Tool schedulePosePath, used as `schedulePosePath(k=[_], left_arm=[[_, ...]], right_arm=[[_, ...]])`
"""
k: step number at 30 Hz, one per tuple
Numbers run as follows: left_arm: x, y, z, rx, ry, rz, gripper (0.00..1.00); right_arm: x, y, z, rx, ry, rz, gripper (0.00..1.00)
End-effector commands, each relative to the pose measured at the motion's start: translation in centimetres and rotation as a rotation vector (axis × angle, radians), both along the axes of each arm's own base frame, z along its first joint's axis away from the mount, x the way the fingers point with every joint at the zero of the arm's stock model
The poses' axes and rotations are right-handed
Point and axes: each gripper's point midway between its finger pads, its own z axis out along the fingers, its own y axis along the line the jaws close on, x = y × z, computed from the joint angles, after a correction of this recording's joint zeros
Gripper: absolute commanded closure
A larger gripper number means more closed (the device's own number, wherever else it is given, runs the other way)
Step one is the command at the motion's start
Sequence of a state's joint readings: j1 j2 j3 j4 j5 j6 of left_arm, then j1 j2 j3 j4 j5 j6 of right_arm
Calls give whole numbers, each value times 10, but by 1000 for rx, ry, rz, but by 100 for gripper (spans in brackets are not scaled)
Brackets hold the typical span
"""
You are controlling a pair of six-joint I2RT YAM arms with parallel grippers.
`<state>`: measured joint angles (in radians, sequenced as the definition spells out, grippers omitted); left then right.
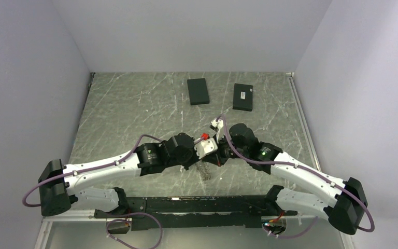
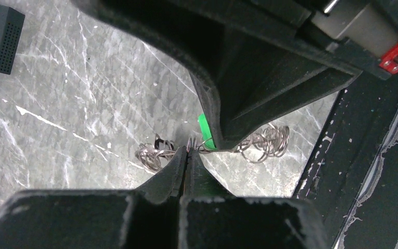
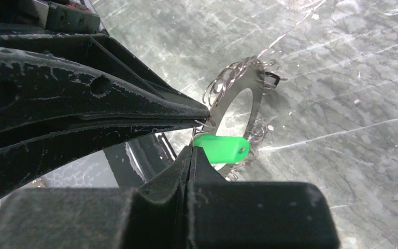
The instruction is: Put the keys on the keyring
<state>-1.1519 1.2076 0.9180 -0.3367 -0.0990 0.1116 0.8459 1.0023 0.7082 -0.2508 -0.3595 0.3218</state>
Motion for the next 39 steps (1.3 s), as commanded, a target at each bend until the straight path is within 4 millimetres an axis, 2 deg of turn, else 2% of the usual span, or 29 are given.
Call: schedulePosePath(k=[1,19,34,39], left_arm=[[-1,-14,27,-111,-36,-35,100],[-4,-9,25,-92,-35,-45,100],[-3,-10,20,-88,-29,-40,100],[-4,-11,20,-88,-21,-44,100]], right_arm=[[5,10,18,62,-55,23,100],[17,-4,27,3,-122,-43,100],[10,3,42,54,-125,1,100],[11,4,41,51,-122,-2,100]])
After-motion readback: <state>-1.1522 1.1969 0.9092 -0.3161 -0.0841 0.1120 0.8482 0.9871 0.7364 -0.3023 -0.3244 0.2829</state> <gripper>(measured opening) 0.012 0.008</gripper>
